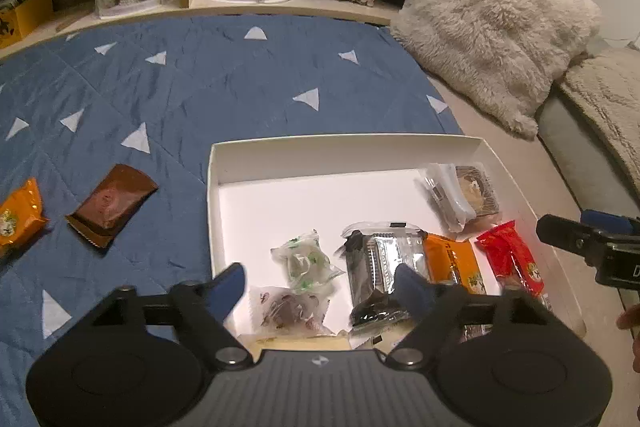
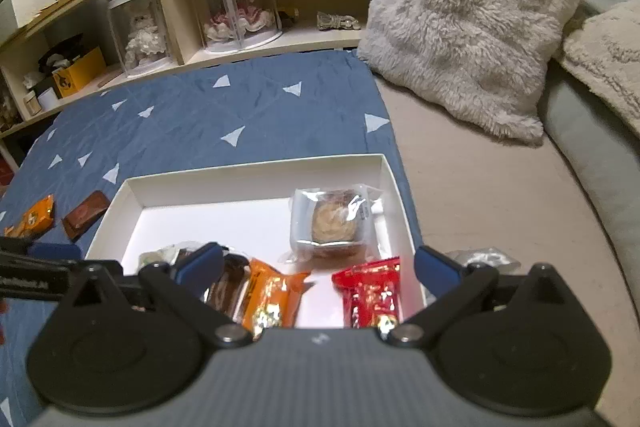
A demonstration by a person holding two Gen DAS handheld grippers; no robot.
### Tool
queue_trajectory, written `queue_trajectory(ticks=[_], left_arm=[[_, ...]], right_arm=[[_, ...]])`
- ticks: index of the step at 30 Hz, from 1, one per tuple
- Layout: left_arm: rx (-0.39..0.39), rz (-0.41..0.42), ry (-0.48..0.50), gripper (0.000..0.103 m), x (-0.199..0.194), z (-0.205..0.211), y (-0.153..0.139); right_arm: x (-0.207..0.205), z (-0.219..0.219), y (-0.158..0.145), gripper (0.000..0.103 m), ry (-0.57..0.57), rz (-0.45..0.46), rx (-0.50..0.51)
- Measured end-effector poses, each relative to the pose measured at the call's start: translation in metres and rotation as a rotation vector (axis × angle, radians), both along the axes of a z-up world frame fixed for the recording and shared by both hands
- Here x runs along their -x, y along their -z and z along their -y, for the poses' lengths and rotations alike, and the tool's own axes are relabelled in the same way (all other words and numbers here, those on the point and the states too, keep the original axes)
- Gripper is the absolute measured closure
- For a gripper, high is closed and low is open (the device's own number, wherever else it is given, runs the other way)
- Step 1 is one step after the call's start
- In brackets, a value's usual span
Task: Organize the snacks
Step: 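Lower and open right tool in tray while left tool releases green packet, then withdraw both open tools from the tray toward the remaining snacks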
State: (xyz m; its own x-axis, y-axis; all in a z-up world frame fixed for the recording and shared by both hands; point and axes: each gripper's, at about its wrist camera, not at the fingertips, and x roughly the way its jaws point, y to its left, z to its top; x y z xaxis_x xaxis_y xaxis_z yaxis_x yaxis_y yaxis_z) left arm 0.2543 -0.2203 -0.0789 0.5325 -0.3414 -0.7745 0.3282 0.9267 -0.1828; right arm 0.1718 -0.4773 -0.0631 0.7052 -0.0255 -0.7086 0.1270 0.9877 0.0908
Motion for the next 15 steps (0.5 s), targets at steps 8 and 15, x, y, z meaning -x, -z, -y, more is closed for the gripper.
queue_trajectory(ticks=[8,15], left_arm=[[-0.005,0.016,-0.004,0.000,0.015,-0.013,-0.011],[0.022,0.035,-0.002,0.000,0.026,-0.029,-0.018]], right_arm=[[0.020,-0.012,-0.011,0.001,0.000,0.019,0.023],[0.033,-0.027,-0.018,0.001,-0.001,0.021,0.036]])
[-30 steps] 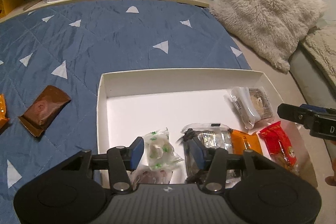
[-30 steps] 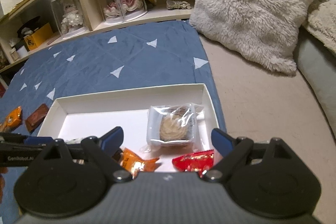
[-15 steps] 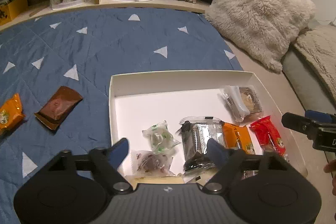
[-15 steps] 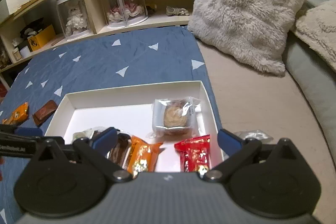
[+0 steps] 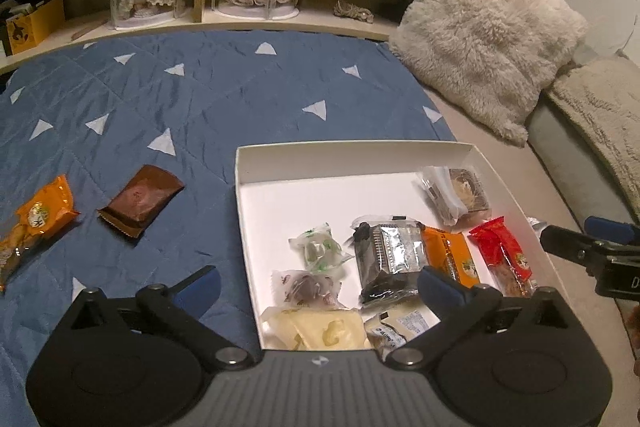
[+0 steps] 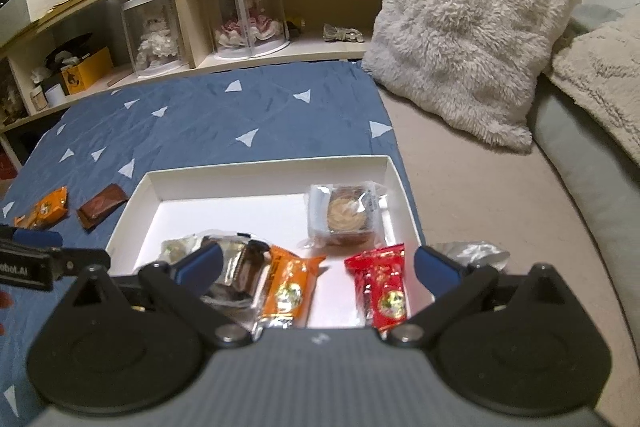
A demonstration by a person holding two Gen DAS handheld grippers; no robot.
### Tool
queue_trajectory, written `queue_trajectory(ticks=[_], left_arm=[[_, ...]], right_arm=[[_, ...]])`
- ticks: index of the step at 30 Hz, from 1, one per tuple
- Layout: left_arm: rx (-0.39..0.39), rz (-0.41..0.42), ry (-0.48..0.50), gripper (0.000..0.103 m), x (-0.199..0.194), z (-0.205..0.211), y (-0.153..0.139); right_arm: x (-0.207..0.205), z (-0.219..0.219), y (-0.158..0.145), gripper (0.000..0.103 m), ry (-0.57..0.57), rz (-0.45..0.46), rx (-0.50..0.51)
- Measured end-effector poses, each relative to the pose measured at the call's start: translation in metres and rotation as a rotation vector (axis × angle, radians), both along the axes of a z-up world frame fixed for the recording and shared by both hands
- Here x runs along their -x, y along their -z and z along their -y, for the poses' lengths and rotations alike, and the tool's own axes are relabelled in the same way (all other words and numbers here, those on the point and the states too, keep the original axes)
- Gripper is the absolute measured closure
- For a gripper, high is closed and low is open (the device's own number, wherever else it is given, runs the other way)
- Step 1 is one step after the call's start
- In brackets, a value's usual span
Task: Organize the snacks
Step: 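Withdraw both open tools from the tray toward the remaining snacks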
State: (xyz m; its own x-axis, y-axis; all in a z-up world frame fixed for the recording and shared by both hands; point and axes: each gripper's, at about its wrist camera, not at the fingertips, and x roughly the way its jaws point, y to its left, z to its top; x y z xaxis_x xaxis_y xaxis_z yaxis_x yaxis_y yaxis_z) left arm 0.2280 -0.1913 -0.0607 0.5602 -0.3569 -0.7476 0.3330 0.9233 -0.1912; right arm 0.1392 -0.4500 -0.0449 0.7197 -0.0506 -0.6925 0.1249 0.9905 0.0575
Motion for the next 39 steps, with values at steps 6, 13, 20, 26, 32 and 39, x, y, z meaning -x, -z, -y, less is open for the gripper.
queue_trajectory(ticks=[6,13,20,26,32,39], left_arm=[[0.012,0.015,-0.009,0.000,0.007,-0.019,-0.008],[0.011,0.040,-0.031,0.000,0.011,-0.051,-0.016],[0.008,0.056,-0.077,0.000,0.011,-0.092,-0.021],[0.006,0.066,-0.114,0.000,0.009,-0.125,-0.025],[-0.015,0.078,-0.142,0.000,0.005,-0.156,-0.024],[0.019,0.098,-0.174,0.000,-0.006,-0.197,-0.017]], right_arm=[[0.005,-0.011,-0.003,0.001,0.001,0.000,-0.003],[0.002,-0.030,-0.005,0.001,-0.014,0.015,-0.019],[-0.013,-0.058,-0.006,0.001,-0.058,0.025,-0.040],[-0.029,-0.092,-0.007,0.001,-0.109,0.034,-0.047],[-0.043,-0.128,-0.005,0.001,-0.167,0.038,-0.060],[-0.064,-0.172,0.005,0.001,-0.240,0.031,-0.059]])
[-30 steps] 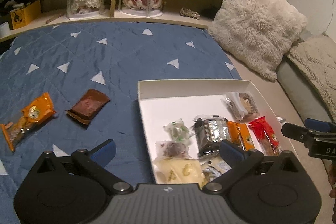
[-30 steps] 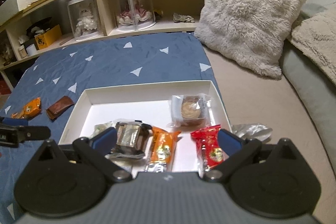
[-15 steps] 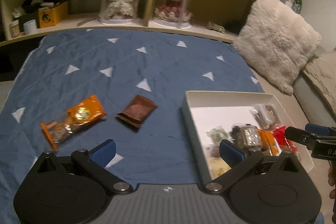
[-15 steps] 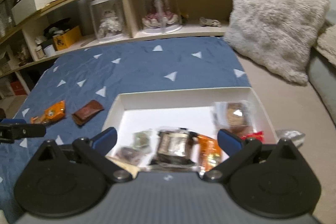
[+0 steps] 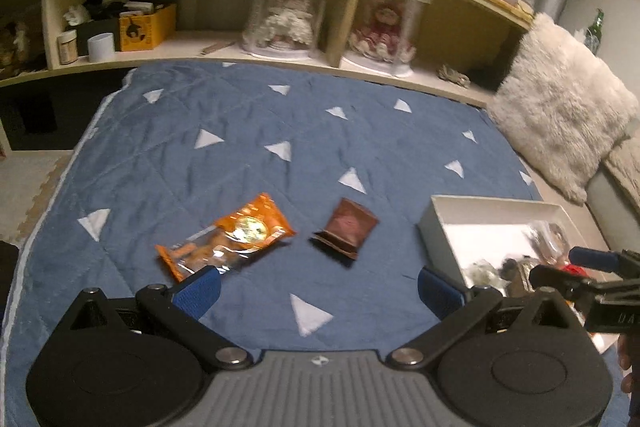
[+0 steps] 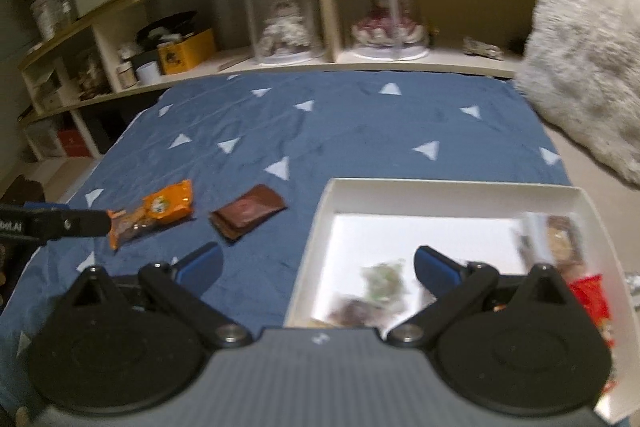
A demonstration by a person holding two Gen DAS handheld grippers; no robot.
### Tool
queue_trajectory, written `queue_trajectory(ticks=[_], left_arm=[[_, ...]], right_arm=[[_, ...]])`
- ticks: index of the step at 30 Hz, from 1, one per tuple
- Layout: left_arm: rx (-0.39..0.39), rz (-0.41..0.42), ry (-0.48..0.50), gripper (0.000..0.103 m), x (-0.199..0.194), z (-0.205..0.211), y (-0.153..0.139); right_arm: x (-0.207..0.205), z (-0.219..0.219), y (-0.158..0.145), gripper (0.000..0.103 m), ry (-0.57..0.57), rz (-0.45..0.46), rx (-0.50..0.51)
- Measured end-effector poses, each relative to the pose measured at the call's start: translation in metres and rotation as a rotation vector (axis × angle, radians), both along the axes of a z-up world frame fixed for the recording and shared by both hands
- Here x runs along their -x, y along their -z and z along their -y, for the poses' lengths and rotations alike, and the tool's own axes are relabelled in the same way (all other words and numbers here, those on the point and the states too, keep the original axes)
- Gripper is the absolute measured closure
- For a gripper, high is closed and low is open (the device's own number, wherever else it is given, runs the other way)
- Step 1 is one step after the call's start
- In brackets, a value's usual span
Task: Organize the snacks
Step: 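Withdraw both open tools from the tray toward the remaining snacks, then grasp brown chocolate bar with right tool while left tool grasps orange dough packet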
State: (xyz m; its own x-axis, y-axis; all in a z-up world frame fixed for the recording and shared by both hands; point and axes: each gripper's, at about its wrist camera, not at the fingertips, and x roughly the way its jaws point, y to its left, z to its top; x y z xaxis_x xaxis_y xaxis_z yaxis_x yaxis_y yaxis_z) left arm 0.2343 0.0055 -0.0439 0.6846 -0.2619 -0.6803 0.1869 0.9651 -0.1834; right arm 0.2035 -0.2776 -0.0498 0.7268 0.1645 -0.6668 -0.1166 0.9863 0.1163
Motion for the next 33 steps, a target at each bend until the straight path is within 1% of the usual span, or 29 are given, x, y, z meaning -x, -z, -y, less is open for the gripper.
queue_trajectory(ticks=[5,9,14,18,23,27,30,33], left_arm=[[0.016,0.000,-0.017,0.000,-0.014,-0.021,0.007],[0.035,0.005,-0.002,0.000,-0.029,-0.028,0.013],[0.080,0.018,0.027,0.000,-0.049,-0.032,0.022],[0.092,0.021,0.041,0.000,-0.068,-0.035,0.034],[0.122,-0.001,0.031,0.000,-0.090,-0.045,0.054],[0.119,-0.015,0.018,0.000,-0.104,-0.049,0.065],[0.117,-0.025,0.031,0.000,-0.110,-0.051,0.071],[0.103,-0.056,0.059,0.000,-0.114,-0.050,0.077]], right_arm=[[-0.015,-0.032,0.009,0.001,-0.040,0.007,-0.004],[-0.029,-0.054,0.020,0.001,-0.070,0.018,-0.006],[-0.053,-0.082,0.043,0.001,-0.097,0.022,0.023],[-0.074,-0.098,0.063,0.001,-0.101,0.032,0.056],[-0.091,-0.104,0.079,0.001,-0.091,0.023,0.043],[-0.099,-0.102,0.090,0.001,-0.075,0.003,0.038],[-0.103,-0.097,0.095,0.001,-0.066,-0.014,0.029],[-0.103,-0.098,0.098,0.001,-0.056,0.000,0.059]])
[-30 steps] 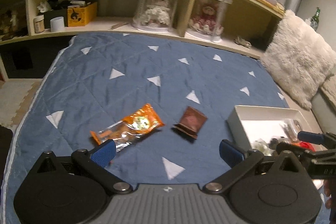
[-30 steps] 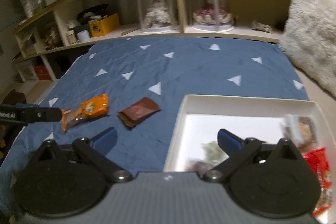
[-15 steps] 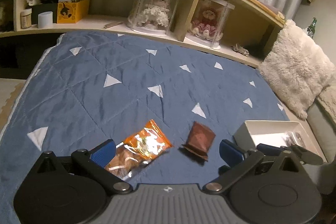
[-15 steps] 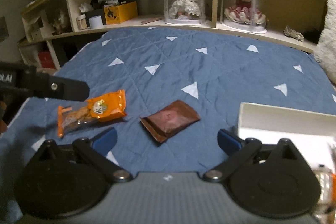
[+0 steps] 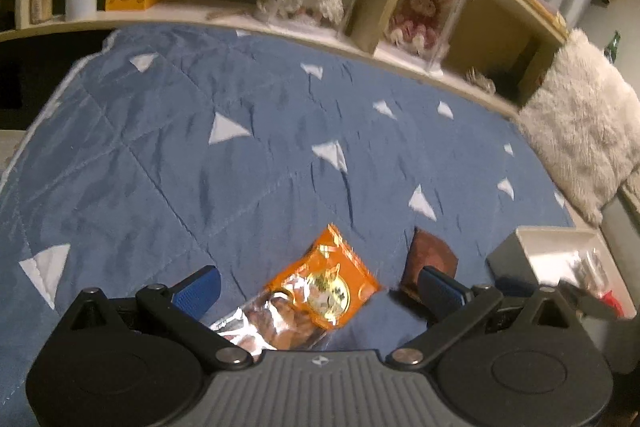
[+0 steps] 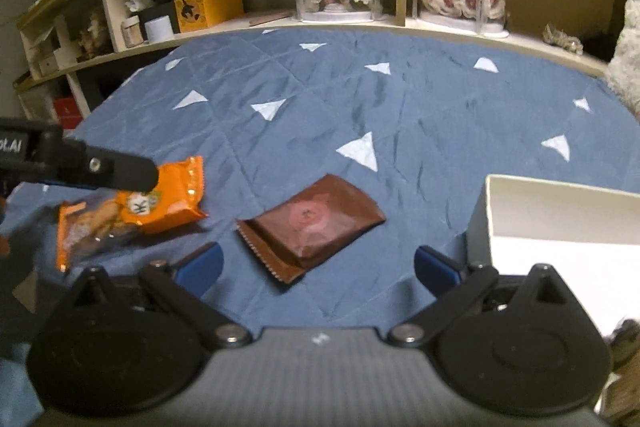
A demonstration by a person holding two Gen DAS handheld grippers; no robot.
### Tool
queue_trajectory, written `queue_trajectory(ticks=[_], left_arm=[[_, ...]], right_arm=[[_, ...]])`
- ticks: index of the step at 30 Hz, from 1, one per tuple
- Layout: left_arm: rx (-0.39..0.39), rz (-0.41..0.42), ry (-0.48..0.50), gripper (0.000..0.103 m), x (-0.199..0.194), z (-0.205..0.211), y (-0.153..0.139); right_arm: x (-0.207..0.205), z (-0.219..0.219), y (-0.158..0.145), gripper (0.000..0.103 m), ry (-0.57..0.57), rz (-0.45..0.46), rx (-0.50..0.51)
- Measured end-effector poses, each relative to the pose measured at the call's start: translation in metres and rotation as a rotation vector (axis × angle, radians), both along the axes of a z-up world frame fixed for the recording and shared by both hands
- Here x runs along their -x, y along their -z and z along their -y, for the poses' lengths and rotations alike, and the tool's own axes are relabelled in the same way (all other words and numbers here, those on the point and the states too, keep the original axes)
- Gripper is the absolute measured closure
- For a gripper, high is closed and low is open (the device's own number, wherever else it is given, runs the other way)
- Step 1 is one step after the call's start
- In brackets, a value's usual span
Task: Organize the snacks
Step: 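Grasp brown chocolate bar with right tool while left tool grasps orange dough packet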
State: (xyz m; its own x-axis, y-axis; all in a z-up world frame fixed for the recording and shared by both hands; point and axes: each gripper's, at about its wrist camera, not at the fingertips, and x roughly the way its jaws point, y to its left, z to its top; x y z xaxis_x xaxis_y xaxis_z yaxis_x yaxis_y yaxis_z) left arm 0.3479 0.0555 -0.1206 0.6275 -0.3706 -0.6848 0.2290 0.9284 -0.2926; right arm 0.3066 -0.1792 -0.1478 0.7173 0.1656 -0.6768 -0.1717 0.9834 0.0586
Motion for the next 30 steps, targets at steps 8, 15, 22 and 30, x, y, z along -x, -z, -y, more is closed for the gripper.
queue_trajectory(ticks=[8,15,22,30], left_arm=[[-0.009,-0.116,0.109,0.000,0.016,0.008,0.000],[-0.075,-0.136,0.087,0.001,0.028,0.013,-0.006],[-0.168,-0.085,-0.007,0.024,0.015,0.017,-0.002],[-0.328,-0.035,0.052,0.032,0.015,0.033,0.015]], right_arm=[[0.007,-0.006,-0.001,0.001,0.012,0.006,0.108],[0.016,0.008,-0.021,0.002,-0.008,-0.004,0.004],[-0.006,0.030,-0.047,0.012,0.079,-0.144,-0.324],[-0.055,0.031,-0.024,0.024,0.413,-0.376,-0.566]])
